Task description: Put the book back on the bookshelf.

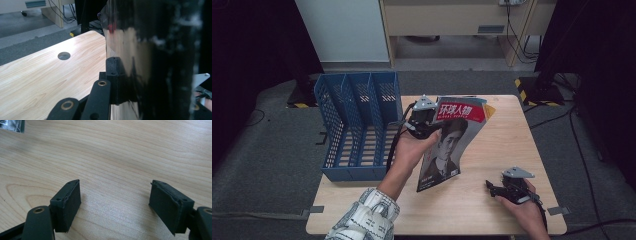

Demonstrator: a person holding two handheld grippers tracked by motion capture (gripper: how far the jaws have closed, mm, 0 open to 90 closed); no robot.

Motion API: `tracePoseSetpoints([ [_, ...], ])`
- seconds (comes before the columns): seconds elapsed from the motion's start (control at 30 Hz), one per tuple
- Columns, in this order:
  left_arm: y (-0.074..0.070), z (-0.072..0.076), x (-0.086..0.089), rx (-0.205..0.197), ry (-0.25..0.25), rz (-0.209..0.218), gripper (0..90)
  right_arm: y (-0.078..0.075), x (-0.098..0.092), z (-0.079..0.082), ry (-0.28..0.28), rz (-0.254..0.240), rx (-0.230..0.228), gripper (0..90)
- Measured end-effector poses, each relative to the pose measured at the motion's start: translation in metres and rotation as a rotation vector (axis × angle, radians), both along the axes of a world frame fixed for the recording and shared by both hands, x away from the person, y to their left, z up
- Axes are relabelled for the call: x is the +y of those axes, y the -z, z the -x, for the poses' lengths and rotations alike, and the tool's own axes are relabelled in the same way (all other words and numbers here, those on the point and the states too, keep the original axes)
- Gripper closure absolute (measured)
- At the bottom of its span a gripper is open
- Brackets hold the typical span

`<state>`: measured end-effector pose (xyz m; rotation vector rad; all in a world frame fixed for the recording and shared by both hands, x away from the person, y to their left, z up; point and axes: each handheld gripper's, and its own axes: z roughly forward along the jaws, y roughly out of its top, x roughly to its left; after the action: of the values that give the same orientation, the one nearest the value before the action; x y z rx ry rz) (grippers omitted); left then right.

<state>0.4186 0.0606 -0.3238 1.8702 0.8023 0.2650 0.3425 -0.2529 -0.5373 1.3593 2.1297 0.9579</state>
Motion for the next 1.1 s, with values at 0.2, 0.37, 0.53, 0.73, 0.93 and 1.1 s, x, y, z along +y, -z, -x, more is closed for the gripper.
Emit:
tracePoseSetpoints([
  [0.2,-0.004,-0.001,0.008,-0.008,-0.014,0.001,86.6,0.000,0.000,0.000,0.000,0.000,0.000,25.3],
  [0.37,-0.007,0.000,0.013,-0.012,-0.024,0.006,86.6,0.000,0.000,0.000,0.001,0.000,0.001,25.3],
  [0.53,-0.011,0.001,0.021,-0.018,-0.034,0.010,86.6,0.000,0.000,0.000,-0.001,0.001,-0.001,25.3],
  [0.73,-0.017,0.003,0.028,-0.026,-0.043,0.021,86.6,0.000,0.000,0.000,-0.002,0.001,-0.001,25.3],
  [0.93,-0.024,0.005,0.034,-0.035,-0.047,0.029,86.6,0.000,0.000,0.000,-0.002,0.001,-0.002,25.3],
  [1.1,-0.027,0.005,0.038,-0.038,-0.052,0.027,86.6,0.000,0.000,0.000,-0.002,0.001,-0.001,25.3],
])
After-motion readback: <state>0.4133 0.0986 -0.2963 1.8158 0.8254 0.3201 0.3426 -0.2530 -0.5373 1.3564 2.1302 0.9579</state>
